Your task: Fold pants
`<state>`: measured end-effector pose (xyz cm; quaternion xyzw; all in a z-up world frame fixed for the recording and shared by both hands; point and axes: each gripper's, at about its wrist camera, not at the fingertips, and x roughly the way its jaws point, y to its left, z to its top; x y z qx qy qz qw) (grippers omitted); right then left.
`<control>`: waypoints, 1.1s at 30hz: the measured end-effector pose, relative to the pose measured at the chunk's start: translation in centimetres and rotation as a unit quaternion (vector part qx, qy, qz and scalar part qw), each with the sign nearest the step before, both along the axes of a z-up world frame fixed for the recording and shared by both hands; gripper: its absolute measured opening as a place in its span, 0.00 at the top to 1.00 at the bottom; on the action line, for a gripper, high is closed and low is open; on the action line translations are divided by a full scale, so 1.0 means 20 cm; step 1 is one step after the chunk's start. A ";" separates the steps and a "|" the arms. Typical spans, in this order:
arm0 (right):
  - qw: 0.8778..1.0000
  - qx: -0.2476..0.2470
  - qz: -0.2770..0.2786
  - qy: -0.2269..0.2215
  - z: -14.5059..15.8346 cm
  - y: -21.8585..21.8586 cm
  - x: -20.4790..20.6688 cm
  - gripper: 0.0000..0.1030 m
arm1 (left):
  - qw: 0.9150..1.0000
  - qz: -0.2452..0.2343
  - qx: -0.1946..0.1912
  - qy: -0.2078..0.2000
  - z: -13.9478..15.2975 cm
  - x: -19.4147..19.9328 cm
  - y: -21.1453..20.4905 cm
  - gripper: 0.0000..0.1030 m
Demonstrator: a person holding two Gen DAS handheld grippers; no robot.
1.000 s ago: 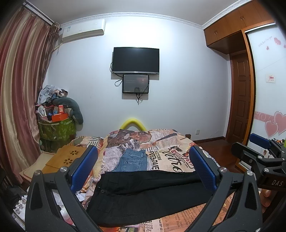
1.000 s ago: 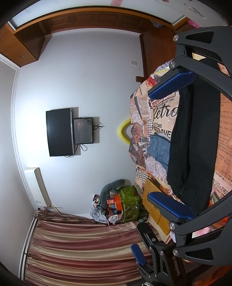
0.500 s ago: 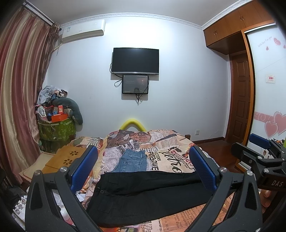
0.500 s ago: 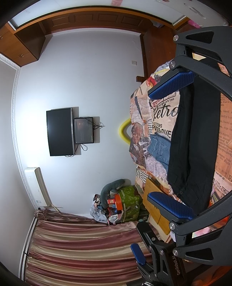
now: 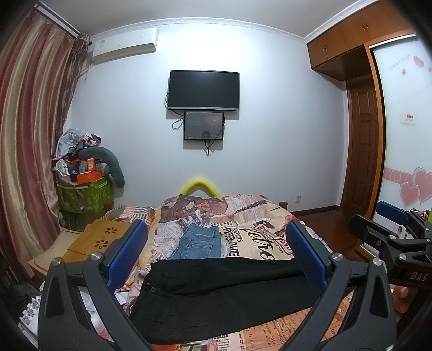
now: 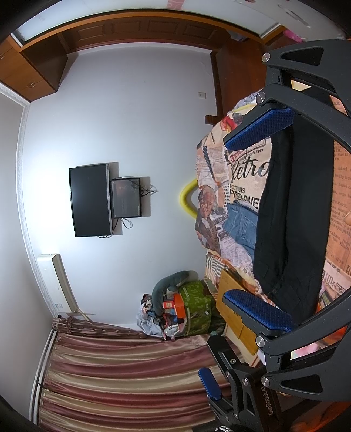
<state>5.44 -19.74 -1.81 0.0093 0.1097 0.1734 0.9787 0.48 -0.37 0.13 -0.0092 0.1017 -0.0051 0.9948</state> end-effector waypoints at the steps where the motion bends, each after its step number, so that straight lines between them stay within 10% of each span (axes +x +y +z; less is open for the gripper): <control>1: 1.000 0.000 0.000 0.001 0.00 0.00 0.00 0.01 | 1.000 0.000 0.000 0.000 0.00 0.00 0.00 0.00; 20: 0.996 -0.010 -0.037 0.083 -0.17 -0.06 0.37 0.01 | 0.994 0.010 -0.009 0.112 -0.23 0.58 0.12 0.00; 33: 0.985 -0.053 -0.059 0.155 -0.44 -0.14 0.82 0.01 | 0.957 0.053 -0.029 0.285 -0.69 1.26 0.41 0.00</control>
